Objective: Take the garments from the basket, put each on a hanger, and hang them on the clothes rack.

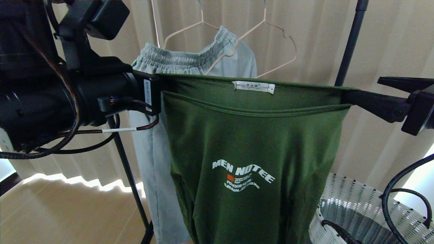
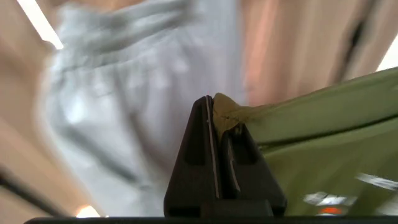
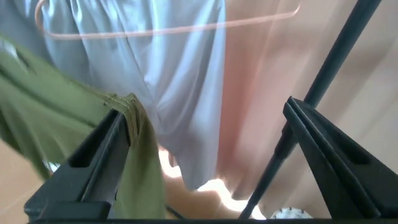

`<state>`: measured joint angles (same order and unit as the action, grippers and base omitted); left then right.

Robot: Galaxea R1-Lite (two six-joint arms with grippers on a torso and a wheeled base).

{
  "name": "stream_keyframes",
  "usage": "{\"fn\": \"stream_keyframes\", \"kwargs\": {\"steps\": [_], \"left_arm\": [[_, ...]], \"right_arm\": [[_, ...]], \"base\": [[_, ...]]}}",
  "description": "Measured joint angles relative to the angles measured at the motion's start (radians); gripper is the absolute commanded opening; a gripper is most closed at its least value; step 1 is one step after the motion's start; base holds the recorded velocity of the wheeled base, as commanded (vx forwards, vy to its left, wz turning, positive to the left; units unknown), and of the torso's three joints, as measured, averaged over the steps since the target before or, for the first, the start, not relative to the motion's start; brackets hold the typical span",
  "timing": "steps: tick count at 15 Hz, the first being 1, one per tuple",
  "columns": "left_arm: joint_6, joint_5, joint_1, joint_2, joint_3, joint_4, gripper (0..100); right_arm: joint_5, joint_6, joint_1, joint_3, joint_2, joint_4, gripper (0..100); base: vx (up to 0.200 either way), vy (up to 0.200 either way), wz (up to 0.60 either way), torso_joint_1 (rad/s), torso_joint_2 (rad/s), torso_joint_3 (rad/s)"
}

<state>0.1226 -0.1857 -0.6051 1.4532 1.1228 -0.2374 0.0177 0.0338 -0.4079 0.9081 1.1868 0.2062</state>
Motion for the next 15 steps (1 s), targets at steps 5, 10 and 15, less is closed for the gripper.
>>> {"fn": "stream_keyframes", "kwargs": {"steps": [5, 10, 15], "left_arm": [[0.030, -0.005, 0.053, -0.001, -0.122, -0.093, 0], [0.042, -0.024, 0.066, 0.001, -0.193, -0.161, 0], [0.047, -0.029, 0.103, 0.001, -0.199, -0.162, 0]], "right_arm": [[-0.080, -0.002, 0.001, -0.036, 0.001, 0.105, 100], [-0.130, 0.000, -0.014, -0.066, -0.003, 0.131, 100], [-0.169, -0.005, -0.017, -0.080, -0.008, 0.140, 100]], "base": [[0.000, 0.000, 0.00, 0.000, 0.00, 0.000], [0.000, 0.000, 0.00, 0.000, 0.00, 0.000], [0.000, 0.000, 0.00, 0.000, 0.00, 0.000]]}}
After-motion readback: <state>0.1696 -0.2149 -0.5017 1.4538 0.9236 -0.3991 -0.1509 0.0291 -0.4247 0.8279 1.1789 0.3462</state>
